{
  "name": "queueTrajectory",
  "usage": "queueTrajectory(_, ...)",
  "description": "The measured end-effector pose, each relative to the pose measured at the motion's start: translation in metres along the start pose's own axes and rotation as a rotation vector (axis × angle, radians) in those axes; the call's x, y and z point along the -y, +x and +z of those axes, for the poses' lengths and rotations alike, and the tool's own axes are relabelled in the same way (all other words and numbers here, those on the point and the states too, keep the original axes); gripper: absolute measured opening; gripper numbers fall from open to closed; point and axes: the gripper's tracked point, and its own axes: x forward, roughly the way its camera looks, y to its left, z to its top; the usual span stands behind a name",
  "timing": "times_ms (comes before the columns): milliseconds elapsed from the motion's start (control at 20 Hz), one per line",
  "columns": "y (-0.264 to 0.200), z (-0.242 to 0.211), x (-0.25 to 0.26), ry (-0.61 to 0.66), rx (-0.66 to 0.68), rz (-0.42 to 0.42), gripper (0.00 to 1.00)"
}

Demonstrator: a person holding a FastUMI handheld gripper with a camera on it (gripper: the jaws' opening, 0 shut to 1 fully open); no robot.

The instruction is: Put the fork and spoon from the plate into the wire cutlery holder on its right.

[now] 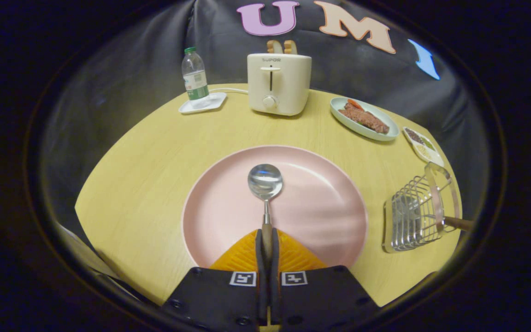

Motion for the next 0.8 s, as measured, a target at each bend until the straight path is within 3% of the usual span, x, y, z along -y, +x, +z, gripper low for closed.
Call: queueTrajectory(800, -0.061, 0.029, 0.075, -0.106, -0.034, -0.011, 0.06)
